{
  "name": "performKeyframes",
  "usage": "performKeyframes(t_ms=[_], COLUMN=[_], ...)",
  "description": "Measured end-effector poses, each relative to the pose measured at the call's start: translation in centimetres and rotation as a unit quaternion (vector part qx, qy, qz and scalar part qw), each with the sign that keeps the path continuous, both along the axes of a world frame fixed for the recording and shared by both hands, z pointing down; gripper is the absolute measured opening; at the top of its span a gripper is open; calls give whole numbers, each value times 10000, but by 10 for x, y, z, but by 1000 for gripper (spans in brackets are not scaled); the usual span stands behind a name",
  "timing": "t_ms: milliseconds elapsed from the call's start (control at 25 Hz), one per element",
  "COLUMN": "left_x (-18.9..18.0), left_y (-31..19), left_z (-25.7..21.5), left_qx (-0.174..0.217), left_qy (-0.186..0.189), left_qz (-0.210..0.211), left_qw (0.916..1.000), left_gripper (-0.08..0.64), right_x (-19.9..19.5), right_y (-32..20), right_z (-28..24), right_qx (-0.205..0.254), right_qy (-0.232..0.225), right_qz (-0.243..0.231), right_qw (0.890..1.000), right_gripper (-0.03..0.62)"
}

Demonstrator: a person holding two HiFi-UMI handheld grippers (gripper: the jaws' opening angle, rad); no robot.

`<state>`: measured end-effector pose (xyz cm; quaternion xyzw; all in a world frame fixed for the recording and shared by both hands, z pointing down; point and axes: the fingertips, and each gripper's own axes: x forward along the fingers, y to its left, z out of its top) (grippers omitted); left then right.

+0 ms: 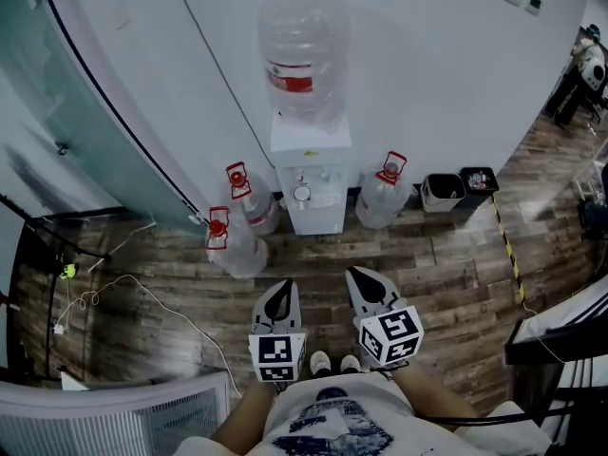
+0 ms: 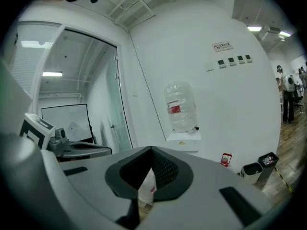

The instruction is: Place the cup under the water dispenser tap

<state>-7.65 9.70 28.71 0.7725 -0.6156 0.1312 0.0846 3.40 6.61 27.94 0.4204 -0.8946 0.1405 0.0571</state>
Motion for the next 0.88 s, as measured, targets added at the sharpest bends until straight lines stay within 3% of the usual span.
performKeyframes(t_ms=[880], left_x=[-11], left_y=[-15], left_z=[2], left_qx=[-63], left_qy=[21], left_qz=[-148], left_qw=[9999], left_gripper=[49], right_x=[-8], right_y=[-13], right_z=[1], right_qx=[-23], right_qy=[42], right_qz=[-102], right_qw=[9999], right_gripper=[18])
